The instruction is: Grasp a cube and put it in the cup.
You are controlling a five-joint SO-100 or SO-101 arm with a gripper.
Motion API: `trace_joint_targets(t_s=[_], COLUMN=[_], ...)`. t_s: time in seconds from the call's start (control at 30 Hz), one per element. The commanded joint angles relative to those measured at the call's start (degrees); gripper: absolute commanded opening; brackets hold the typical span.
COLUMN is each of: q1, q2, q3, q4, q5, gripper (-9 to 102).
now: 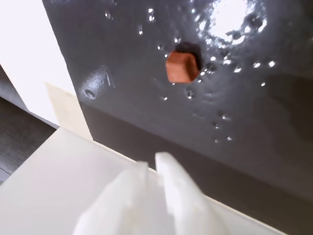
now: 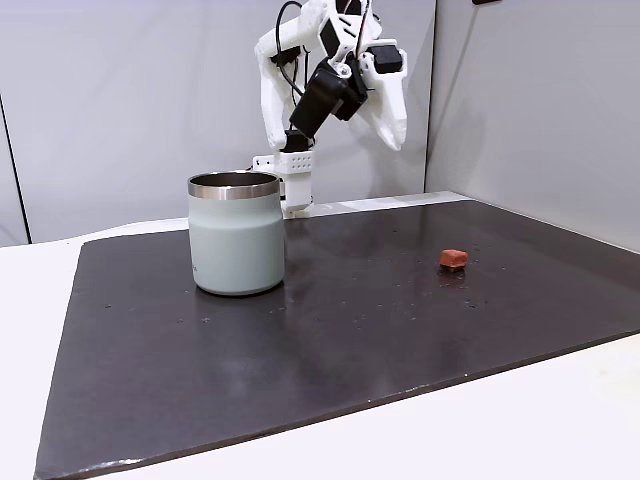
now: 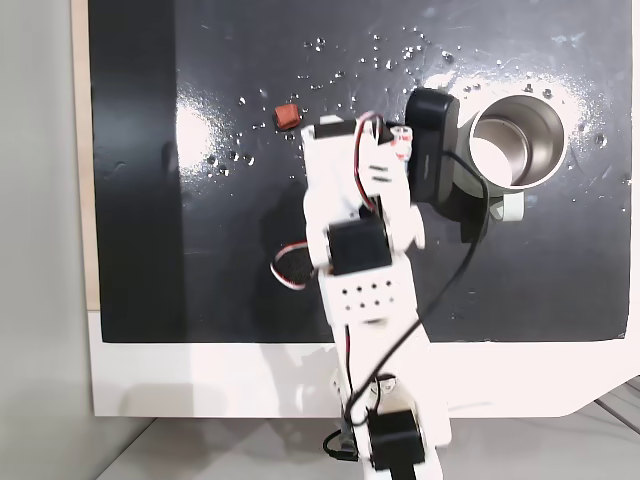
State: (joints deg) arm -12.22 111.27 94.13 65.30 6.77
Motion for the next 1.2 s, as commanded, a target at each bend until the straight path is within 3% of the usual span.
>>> trace_joint_targets(t_s=[0.0,0.2,0.73,1.17], q1=[-2.37,-4.75,-7.03,-8.88], q2=[-6.94,-21.27,-45.09,-52.65], q3=[-13.01,-29.18,-47.9,-50.98], q4=[3.96,11.25,14.68,17.05], q5=[2.46,7.56,3.96,3.52], gripper=[0,0,0,0])
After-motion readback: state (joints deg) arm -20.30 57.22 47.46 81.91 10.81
